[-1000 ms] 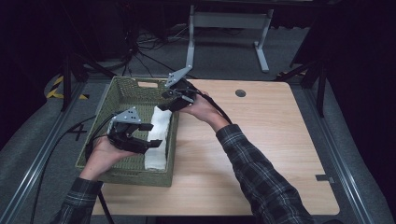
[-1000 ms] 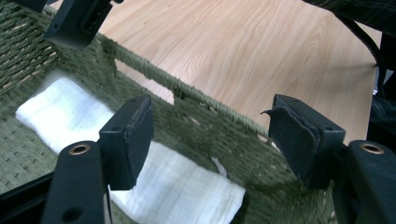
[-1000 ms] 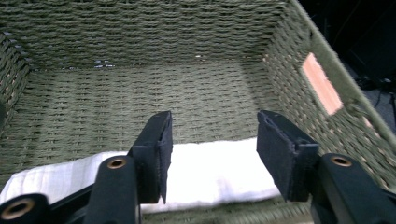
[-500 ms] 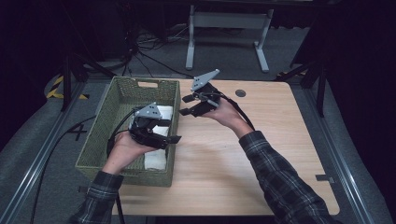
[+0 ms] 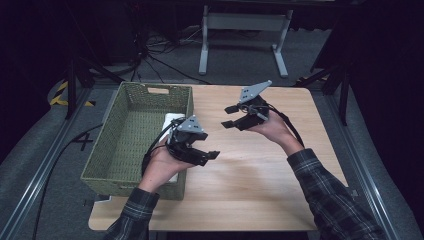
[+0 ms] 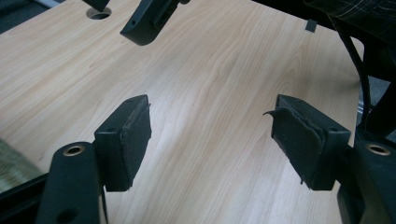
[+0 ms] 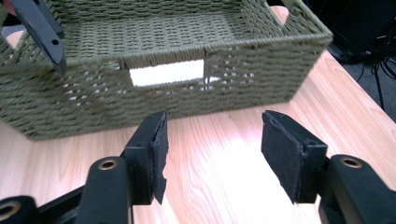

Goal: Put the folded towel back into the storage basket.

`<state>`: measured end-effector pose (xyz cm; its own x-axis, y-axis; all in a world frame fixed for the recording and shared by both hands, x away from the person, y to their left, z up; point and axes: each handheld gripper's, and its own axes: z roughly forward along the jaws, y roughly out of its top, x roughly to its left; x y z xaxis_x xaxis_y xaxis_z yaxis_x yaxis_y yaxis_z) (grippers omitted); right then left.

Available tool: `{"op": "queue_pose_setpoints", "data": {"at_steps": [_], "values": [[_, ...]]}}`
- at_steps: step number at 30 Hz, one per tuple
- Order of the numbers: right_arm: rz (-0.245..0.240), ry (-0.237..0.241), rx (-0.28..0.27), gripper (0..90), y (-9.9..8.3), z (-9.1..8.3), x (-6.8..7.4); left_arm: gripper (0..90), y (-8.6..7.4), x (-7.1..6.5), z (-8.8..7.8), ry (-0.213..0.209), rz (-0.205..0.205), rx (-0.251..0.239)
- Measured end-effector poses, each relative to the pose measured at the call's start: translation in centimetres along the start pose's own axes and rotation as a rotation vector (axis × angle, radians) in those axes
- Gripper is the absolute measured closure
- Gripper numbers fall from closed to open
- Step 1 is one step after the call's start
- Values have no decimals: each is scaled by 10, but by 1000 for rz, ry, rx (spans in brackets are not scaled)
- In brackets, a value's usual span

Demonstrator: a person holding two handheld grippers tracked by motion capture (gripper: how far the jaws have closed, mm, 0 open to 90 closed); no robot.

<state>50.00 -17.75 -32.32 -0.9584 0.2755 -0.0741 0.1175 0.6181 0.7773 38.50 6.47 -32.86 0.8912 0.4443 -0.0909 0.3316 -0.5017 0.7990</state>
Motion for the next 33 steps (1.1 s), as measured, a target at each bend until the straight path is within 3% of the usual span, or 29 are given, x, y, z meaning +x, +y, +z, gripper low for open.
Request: {"op": "queue_pose_setpoints", "data": {"at_steps": [9, 17, 24, 27, 33], "values": [[38, -35, -3, 406, -35, -28, 0, 280, 8, -21, 38, -36, 21, 4], [72, -54, 1, 384, -68, -40, 4, 249, -5, -33, 72, -23, 45, 13], [111, -72, 0, 368, -99, -47, 11, 228, -22, -35, 94, 0, 26, 27], [126, -83, 9, 353, -113, -48, 14, 208, -26, -37, 101, 47, 45, 62], [150, -103, 21, 338, -136, -54, 21, 179, -27, -40, 113, 73, 55, 78]]}}
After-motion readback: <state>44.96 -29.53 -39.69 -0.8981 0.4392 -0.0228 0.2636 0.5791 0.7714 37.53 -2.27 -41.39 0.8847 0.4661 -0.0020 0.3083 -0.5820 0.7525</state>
